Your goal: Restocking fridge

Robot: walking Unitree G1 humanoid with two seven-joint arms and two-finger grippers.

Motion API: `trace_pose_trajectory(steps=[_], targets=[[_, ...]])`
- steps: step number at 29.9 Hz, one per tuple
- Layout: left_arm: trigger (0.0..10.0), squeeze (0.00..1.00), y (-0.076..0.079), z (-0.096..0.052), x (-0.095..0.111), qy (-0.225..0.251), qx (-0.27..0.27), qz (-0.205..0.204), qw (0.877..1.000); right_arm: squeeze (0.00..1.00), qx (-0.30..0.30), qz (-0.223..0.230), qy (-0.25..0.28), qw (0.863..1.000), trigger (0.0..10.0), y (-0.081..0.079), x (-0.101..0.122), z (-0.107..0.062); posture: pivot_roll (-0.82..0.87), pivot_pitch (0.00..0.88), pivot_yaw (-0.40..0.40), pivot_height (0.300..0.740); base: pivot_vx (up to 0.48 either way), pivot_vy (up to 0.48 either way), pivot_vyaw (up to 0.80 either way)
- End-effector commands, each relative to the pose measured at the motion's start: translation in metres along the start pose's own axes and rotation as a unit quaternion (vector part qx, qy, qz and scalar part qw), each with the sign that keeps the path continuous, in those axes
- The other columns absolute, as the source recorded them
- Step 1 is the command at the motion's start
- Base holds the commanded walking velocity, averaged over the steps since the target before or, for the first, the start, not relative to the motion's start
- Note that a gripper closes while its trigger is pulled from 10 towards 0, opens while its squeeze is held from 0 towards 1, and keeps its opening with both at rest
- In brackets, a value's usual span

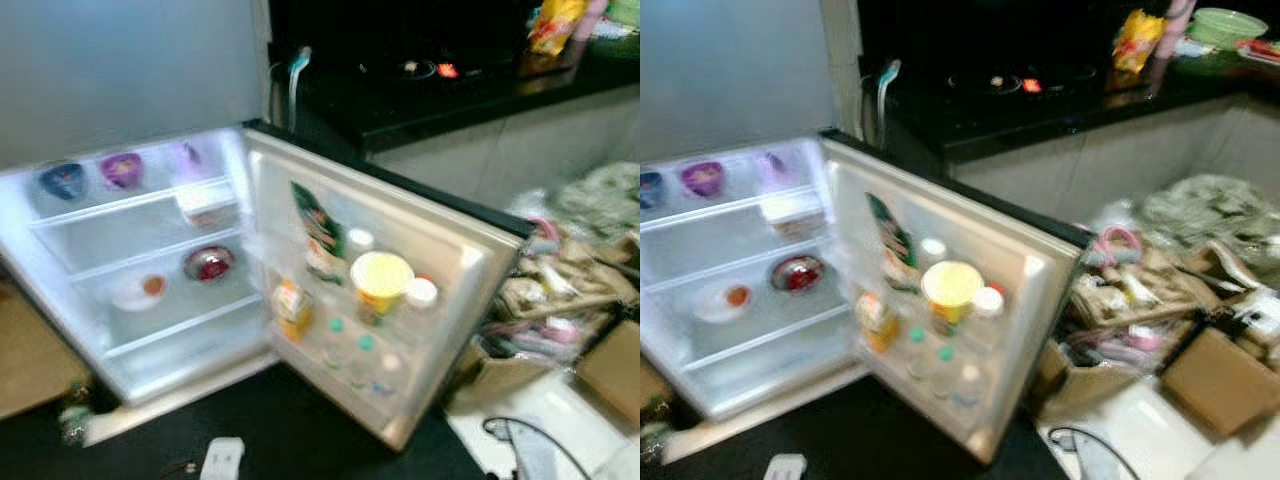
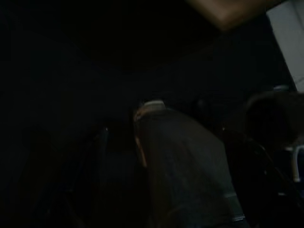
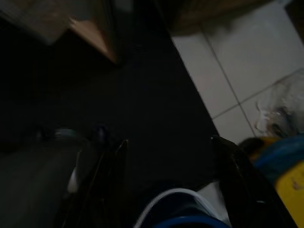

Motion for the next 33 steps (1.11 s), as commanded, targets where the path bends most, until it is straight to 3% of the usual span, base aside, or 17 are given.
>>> trace_pose_trajectory(steps=[1,8,10,11,12,14,15,16,17,19,20,21,22,25,27,29,33], targets=[[10.0,0.0,0.002,-0.001,-0.011,-0.021,-0.003,0.002,1.0,0.0,-0.004,0.023,0.032,0.999,10.0,0.005,0.016,0.0,-0.07,0.006,-0.004,0.74,0.0,0.0,0.0],[10.0,0.0,0.0,-0.002,-0.011,-0.021,0.003,-0.003,1.0,0.0,0.009,0.108,0.115,0.987,10.0,0.014,0.062,-0.004,-0.07,0.006,-0.004,0.74,0.0,0.0,0.0],[10.0,0.0,0.0,-0.002,-0.011,-0.021,0.002,-0.001,1.0,0.0,0.025,0.143,0.169,0.975,10.0,0.02,0.094,-0.01,-0.07,0.011,-0.001,0.74,0.0,0.0,0.0],[10.0,0.0,0.0,-0.002,-0.011,-0.021,0.002,-0.001,1.0,0.0,0.025,0.143,0.169,0.975,10.0,0.02,0.094,-0.01,-0.07,0.011,-0.001,0.74,0.0,0.0,0.0],[10.0,0.0,0.0,-0.002,-0.011,-0.021,0.002,-0.002,1.0,0.0,0.053,0.163,0.213,0.962,10.0,0.022,0.121,-0.017,-0.07,0.013,-0.001,0.74,0.0,0.0,0.0],[10.0,0.0,0.0,-0.002,-0.011,-0.021,0.002,-0.002,1.0,0.0,0.053,0.163,0.213,0.962,10.0,0.022,0.121,-0.017,-0.07,0.013,-0.001,0.74,0.0,0.0,0.0],[10.0,0.0,-0.001,-0.002,-0.011,-0.021,0.002,-0.002,1.0,0.0,0.073,0.175,0.243,0.951,10.0,0.022,0.14,-0.023,-0.07,0.015,-0.002,0.74,0.0,0.0,0.0],[10.0,0.0,0.0,-0.002,-0.01,-0.021,0.001,-0.003,1.0,0.0,0.117,0.217,0.289,0.925,10.0,0.021,0.169,-0.033,-0.07,0.015,-0.003,0.74,0.0,0.0,0.0],[10.0,0.0,0.0,-0.002,-0.01,-0.021,0.001,-0.003,1.0,0.0,0.117,0.217,0.289,0.925,10.0,0.021,0.169,-0.033,-0.07,0.015,-0.003,0.74,0.0,0.0,0.0],[10.0,0.0,0.001,-0.001,-0.01,-0.021,-0.001,-0.003,1.0,0.0,0.184,0.263,0.352,0.879,10.0,0.018,0.209,-0.052,-0.07,0.016,-0.004,0.74,0.0,0.0,0.0],[10.0,0.0,0.001,-0.001,-0.01,-0.021,-0.001,-0.003,1.0,0.0,0.184,0.263,0.352,0.879,10.0,0.018,0.209,-0.052,-0.07,0.016,-0.004,0.74,0.0,0.0,0.0],[10.0,0.0,0.003,-0.001,-0.01,-0.022,-0.003,0.0,1.0,0.0,0.205,0.273,0.374,0.862,10.0,0.016,0.223,-0.06,-0.07,0.016,-0.004,0.74,0.0,0.0,0.0],[10.0,0.0,0.003,-0.001,-0.01,-0.022,-0.003,0.0,1.0,0.0,0.205,0.273,0.374,0.862,10.0,0.016,0.223,-0.06,-0.07,0.016,-0.004,0.74,0.0,0.0,0.0],[10.0,0.0,0.005,0.0,-0.011,-0.025,-0.006,0.006,1.0,0.0,0.23,0.313,0.404,0.828,10.0,0.014,0.242,-0.07,-0.07,0.018,-0.003,0.74,0.0,0.0,0.0],[10.0,0.0,0.005,0.0,-0.011,-0.025,-0.006,0.006,1.0,0.0,0.23,0.313,0.404,0.828,10.0,0.014,0.242,-0.07,-0.07,0.018,-0.003,0.74,0.0,0.0,0.0],[10.0,0.0,0.006,0.0,-0.011,-0.027,-0.008,0.009,1.0,0.0,0.256,0.317,0.407,0.818,10.0,0.005,0.246,-0.072,-0.07,0.018,-0.003,0.74,0.0,0.0,0.0],[10.0,0.0,0.006,0.0,-0.012,-0.027,-0.009,0.01,1.0,0.0,0.288,0.291,0.4,0.82,10.0,-0.012,0.247,-0.072,-0.07,0.018,-0.003,0.74,0.0,0.0,0.0]])
Point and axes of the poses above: a point about 5 cm out from each wrist's last joint towards the gripper, its own z axis pointing out of the wrist towards the gripper, its own x axis along the axis of the wrist's last joint, y = z × x, the point moved 3 cm from there along z, pointing out of the wrist towards the gripper, and after that the axes turned 2 degrees about z, right-handed, at the moved point
